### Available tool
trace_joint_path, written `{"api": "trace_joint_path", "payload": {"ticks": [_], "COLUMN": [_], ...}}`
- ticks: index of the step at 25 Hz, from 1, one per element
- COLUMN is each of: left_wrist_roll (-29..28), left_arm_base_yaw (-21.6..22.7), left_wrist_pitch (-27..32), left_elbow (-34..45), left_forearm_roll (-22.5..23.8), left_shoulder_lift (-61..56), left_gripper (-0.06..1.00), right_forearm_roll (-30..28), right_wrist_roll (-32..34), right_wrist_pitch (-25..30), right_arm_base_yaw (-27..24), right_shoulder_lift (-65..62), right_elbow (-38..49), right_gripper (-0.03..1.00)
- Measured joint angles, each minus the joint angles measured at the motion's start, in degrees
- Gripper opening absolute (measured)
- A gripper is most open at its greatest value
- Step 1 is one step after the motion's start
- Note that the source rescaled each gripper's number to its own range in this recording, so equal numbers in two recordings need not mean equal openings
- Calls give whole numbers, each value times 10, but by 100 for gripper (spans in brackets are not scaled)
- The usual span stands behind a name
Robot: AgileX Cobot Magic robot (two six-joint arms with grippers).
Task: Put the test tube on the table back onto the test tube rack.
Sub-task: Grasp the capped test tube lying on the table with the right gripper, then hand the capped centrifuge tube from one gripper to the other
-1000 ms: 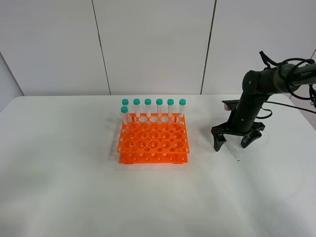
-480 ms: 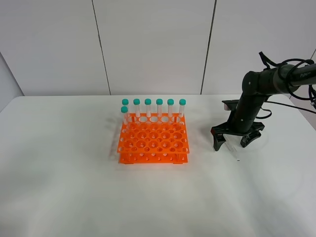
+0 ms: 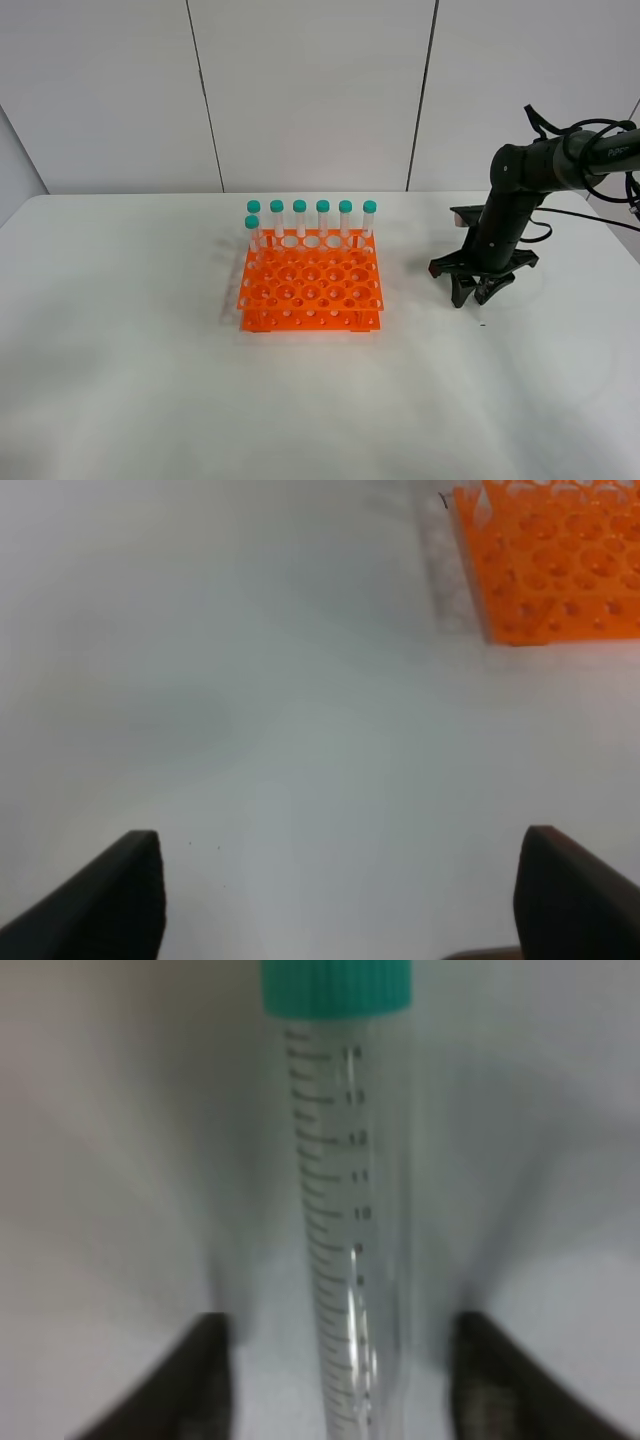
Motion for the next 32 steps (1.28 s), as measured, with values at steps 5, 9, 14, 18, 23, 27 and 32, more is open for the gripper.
{"api": "trace_joint_path", "payload": {"ticks": [5,9,14,18,23,27,32], "left_wrist_roll": [0,0,0,0,0,0,0], "left_arm_base_yaw": [0,0,0,0,0,0,0], "left_wrist_pitch": [0,0,0,0,0,0,0], "left_elbow": [0,0,0,0,0,0,0], "left_forearm_roll": [0,0,0,0,0,0,0], "left_shoulder_lift": [0,0,0,0,0,0,0], "left_gripper": [100,100,100,100,100,100,100], "right_forearm_roll": [-6,-7,-8,-9,-9,-8,-13], "right_wrist_roll": [-1,-4,-7,-12,-14,-8,-9], "right_wrist_pitch": [9,10,22,56,77,88,82], "right_arm_base_yaw": [0,0,0,0,0,0,0], "right_shoulder_lift": [0,0,-41,-124,-255,-370,-489], "right_elbow": [0,-1,-2,-3,11,84,182], "right_gripper": [2,2,2,2,2,2,2]}}
